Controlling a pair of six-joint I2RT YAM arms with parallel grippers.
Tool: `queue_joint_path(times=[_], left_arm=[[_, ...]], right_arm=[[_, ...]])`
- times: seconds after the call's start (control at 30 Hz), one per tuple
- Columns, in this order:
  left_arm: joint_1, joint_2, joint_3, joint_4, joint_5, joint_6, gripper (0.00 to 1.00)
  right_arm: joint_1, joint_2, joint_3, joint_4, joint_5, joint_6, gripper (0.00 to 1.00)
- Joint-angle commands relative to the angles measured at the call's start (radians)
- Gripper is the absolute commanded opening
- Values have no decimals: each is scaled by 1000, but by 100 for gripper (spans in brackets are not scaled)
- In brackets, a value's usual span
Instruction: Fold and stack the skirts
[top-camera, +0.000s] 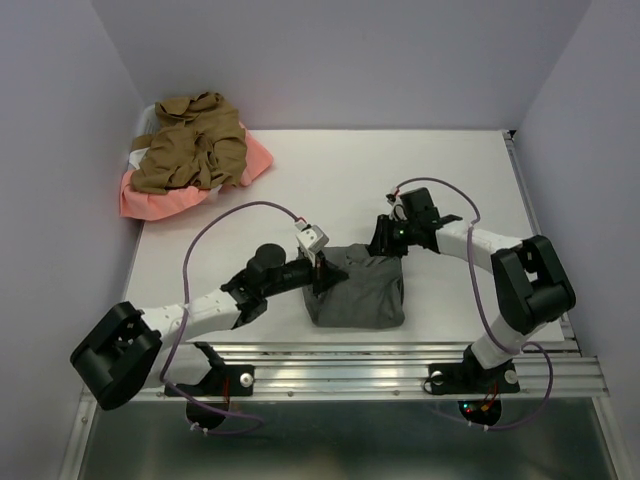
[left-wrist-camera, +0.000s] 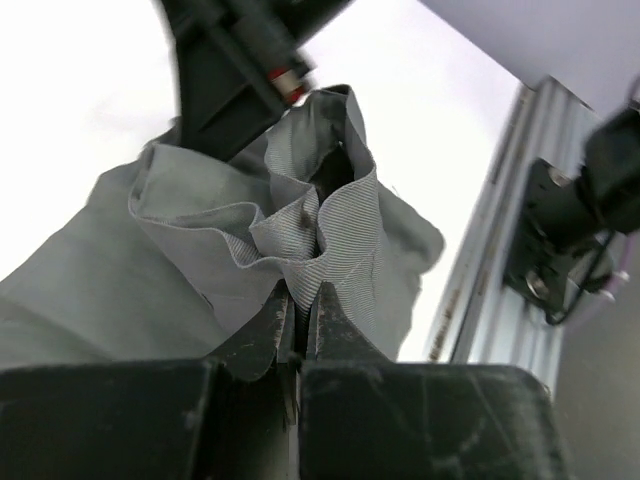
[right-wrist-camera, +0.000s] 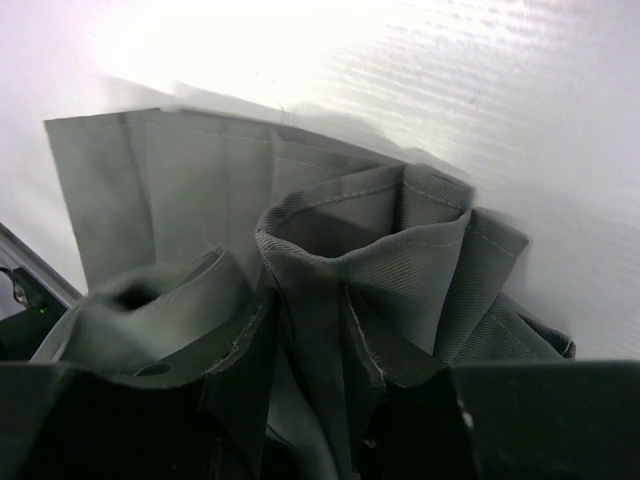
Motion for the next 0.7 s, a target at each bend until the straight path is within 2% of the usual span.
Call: queue_joint_path(times=[0.0, 0.13, 0.27, 0.4, 0.43, 0.5, 0.53, 0.67], left_arm=[[45, 45, -9, 105, -86, -55, 0], [71, 117, 3, 120, -89, -65, 0], [93, 175, 20, 120, -86, -74, 0], [105, 229, 61, 79, -116, -83, 0], [108, 238, 69, 66, -126, -91, 0], [119, 264, 86, 40, -149, -118, 0], [120, 271, 100, 30, -150, -124, 0], [121, 280, 149, -101, -251, -172, 4]], right_arm=[[9, -72, 85, -93, 31, -49, 39], [9, -92, 144, -154, 69, -74, 51], [9, -103, 193, -203, 157, -82, 55], [9, -123, 256, -231, 175, -96, 60], [9, -129, 262, -235, 175, -97, 63], [9, -156, 268, -243, 169, -103, 78], [9, -168, 261, -243, 169, -106, 100], [9, -245, 221, -248, 151, -112, 100]])
